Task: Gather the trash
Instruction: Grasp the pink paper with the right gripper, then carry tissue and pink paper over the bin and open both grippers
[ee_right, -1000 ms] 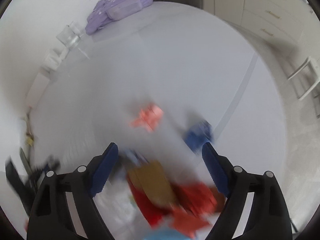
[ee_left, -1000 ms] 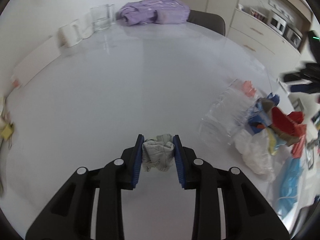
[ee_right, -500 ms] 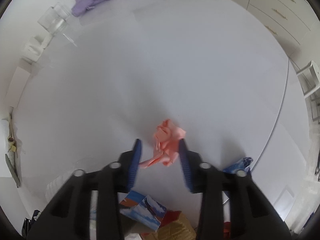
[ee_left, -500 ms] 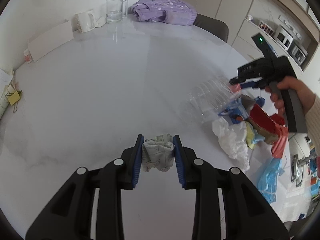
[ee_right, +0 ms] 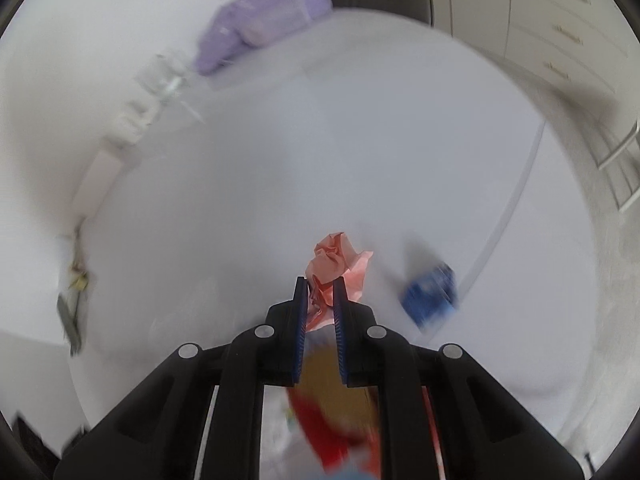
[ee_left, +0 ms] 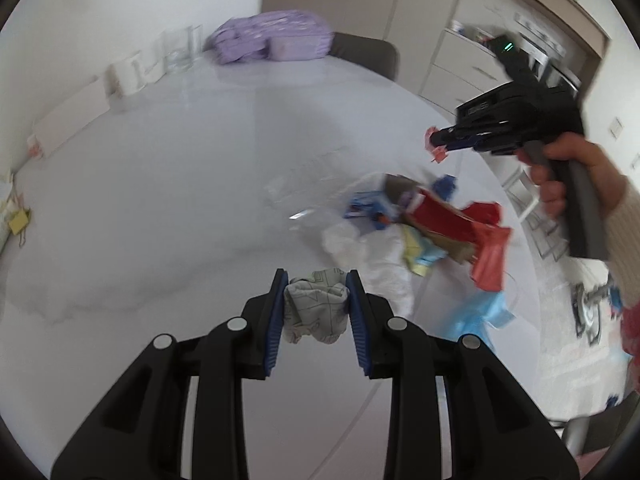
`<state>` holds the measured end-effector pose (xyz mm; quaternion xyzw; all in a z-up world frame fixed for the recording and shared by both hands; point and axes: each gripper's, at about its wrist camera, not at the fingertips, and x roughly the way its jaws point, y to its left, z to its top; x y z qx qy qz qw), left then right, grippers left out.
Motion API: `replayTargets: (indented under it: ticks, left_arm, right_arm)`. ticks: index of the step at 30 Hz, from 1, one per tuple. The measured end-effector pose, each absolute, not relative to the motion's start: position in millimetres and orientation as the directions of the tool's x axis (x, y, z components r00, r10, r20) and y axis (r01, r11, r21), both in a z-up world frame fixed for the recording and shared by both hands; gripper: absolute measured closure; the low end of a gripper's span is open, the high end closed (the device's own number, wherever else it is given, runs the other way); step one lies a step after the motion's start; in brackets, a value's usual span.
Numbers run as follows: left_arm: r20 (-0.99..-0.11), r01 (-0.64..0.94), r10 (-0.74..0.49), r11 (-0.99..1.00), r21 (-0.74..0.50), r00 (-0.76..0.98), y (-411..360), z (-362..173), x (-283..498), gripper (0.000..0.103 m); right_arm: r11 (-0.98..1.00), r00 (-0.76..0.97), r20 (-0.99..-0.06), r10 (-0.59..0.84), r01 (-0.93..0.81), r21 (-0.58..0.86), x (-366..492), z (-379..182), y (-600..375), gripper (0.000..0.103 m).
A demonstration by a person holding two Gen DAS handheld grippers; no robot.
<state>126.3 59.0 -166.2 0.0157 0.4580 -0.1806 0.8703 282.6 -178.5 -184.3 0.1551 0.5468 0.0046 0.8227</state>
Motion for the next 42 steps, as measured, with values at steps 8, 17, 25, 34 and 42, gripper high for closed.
replayTargets:
  ticks: [8, 17, 25, 34, 42]
  left_arm:
    - [-0.797, 0.563, -0.459, 0.805, -0.186, 0.392, -44.1, -141.1, 68.4, 0.073]
    - [-0.825, 0.725, -0.564, 0.581, -0.369, 0.032, -217.1, -182.1, -32.0, 0.073]
    - [-0.907, 0.639, -0.417, 0.681, -0.359, -0.066, -306.4, -250.5, -87.5, 0.027]
    - [-0.938, 0.537, -0.322, 0.818, -0.207, 0.129, -294.0, -210.5, -84.6, 0.018]
    - [-0.910, 0.515, -0.301, 0.849, -0.121, 0.283, -287.6, -161.5, -82.2, 0.008]
  right_arm:
    - [0.968, 0.391, -0.915, 0.099, 0.173, 0.179, 90.6, -136.5, -268.1, 0.088]
    - [0.974, 0.274, -0.960, 0.050, 0.199, 0.108, -66.8, -176.9, -354.1, 0.087]
    - [0.983, 0.232, -0.963, 0.137, 0.087, 0.161, -108.0, -223.0, -411.6, 0.087]
    - [0.972, 0.206, -0.950, 0.233, -0.047, 0.228, -110.8, -247.6, -417.9, 0.061]
    - [0.985, 0.200, -0.965, 0.169, -0.008, 0.171, -109.3, -251.4, -417.5, 0.003]
